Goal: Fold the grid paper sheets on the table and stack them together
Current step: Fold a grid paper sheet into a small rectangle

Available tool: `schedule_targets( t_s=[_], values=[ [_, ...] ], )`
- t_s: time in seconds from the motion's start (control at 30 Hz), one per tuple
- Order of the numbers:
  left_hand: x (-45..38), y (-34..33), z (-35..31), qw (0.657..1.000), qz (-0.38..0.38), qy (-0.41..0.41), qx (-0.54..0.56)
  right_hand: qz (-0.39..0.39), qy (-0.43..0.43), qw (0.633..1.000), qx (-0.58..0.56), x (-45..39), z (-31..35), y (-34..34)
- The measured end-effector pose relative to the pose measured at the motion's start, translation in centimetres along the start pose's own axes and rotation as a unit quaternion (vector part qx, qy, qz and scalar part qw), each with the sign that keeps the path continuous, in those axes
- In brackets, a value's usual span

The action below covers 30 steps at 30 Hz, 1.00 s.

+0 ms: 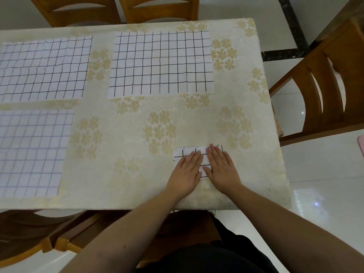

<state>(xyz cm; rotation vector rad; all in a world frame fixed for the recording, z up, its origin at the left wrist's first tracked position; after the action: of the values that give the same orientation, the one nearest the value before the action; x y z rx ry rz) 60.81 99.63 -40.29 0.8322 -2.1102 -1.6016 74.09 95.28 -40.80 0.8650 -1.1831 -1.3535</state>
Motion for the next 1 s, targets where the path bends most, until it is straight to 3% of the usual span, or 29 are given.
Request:
schedule_targets(
  t_s=[0.3,0.53,0.67,0.73,0.8,0.9,1.0],
  values=[
    [1.3,-0.1,2.3,0.998,0.043,0.043,-0.035,-0.009,-0.008,1.000,0.025,0.4,-0.6,-0.1],
    [2.7,1.1,5.0,0.989,0.056,0.124,-0.052,0.008,-0.079,0.996,0.035,0.9,-2.6,0.2],
    [3.1,2.4,5.5,0.981,0.012,0.192,0.007,-0.092,-0.160,0.982,-0.027,1.5,-3.2,2.3],
    [3.4,3.8,5.6,0.964,-0.068,0.248,0.072,-0.142,-0.199,0.968,-0.061,1.8,-3.3,3.4],
    [3.9,4.7,5.7,0.930,-0.113,0.321,0.140,-0.118,-0.271,0.948,-0.117,1.8,-3.6,3.5],
    [4.9,4.4,6.1,0.862,-0.086,0.452,0.212,-0.054,-0.369,0.912,-0.173,1.7,-3.8,3.2],
    [4.4,3.9,6.1,0.865,-0.027,0.468,0.177,0.008,-0.377,0.913,-0.158,1.1,-3.4,2.9]
  ],
)
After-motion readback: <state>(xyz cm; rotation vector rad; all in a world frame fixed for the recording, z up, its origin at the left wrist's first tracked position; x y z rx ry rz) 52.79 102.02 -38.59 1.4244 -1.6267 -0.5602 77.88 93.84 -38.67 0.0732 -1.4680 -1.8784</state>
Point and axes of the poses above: each hand's wrist, its own x-axis away from the middle knuckle, its own y-axis out of the back of the hand, z = x × y, the point moved 6 cm from there along -x, towards the middle knuckle, and after that the axes turned 7 degrees about -z, right-handed, at the moved point
